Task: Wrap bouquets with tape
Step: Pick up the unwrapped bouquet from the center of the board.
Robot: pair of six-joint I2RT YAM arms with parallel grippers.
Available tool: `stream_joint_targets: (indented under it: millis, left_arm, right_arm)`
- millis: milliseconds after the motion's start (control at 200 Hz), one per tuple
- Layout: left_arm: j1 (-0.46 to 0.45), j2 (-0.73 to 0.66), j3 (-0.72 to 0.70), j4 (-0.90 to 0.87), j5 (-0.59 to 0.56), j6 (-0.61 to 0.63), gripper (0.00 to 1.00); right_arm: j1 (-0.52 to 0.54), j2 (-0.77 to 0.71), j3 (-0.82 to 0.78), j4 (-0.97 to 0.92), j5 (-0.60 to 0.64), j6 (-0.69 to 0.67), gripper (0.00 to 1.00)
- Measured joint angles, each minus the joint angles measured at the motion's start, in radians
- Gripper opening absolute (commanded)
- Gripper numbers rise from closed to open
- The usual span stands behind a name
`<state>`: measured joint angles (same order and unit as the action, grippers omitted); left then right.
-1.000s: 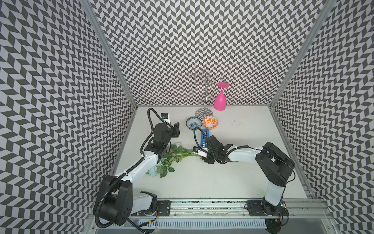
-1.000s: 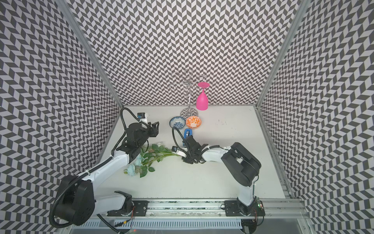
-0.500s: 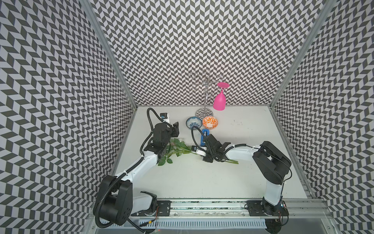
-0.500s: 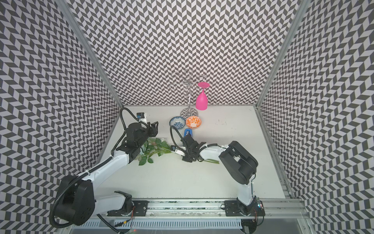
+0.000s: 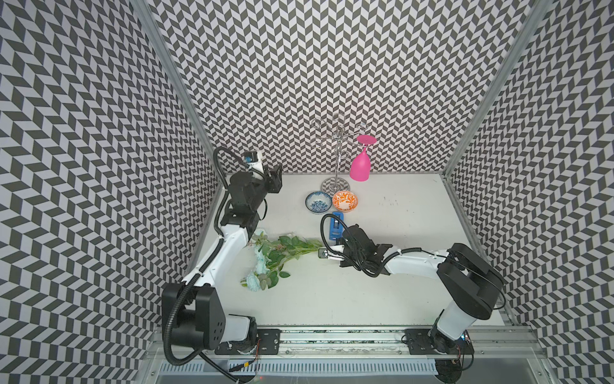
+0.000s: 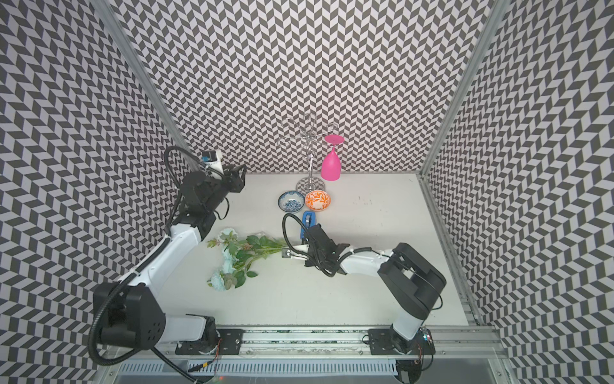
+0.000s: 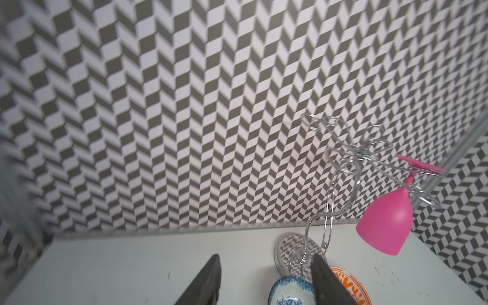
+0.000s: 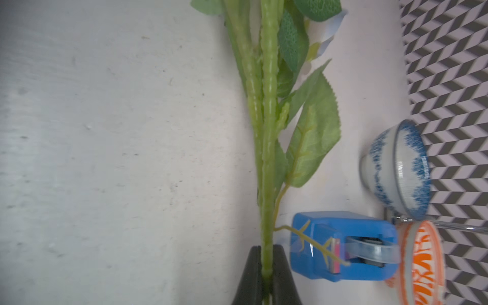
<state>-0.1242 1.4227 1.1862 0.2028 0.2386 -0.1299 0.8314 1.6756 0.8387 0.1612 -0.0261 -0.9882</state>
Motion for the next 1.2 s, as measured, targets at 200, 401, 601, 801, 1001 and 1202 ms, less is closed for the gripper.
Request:
stream_joint_targets:
  millis: [200,401,601,801,1001,1202]
  left_arm:
    - [-0.006,0.142,0.244,-0.27,0.268,0.35,0.53]
    - [-0.076,0.175,0.122,-0.53,0.364,0.711,0.68]
    - [-0.146,0.252,0.143,-0.739,0.402,0.951,0.77]
    - [-0.23,0.285,0.139,-0.796,0.386,1.045,0.81]
    - [-0.248,0.293,0.13,-0.817,0.382,1.083,0.82]
    - [-0.278,0.327,0.124,-0.824,0.379,1.111,0.82]
  right_arm:
    - [0.017,-0.023,-0.068,0.194,0.084,-0.087,0.0]
    - [0.048,-0.024,-0.177,0.386,0.192,-0.159,0.0]
    - [0.066,-0.02,-0.234,0.582,0.263,-0.235,0.0]
    - [0.076,0.006,-0.276,0.733,0.317,-0.309,0.0]
    - [0.084,0.038,-0.286,0.808,0.343,-0.377,0.0]
    - [0.091,0.054,-0.289,0.837,0.348,-0.425,0.0]
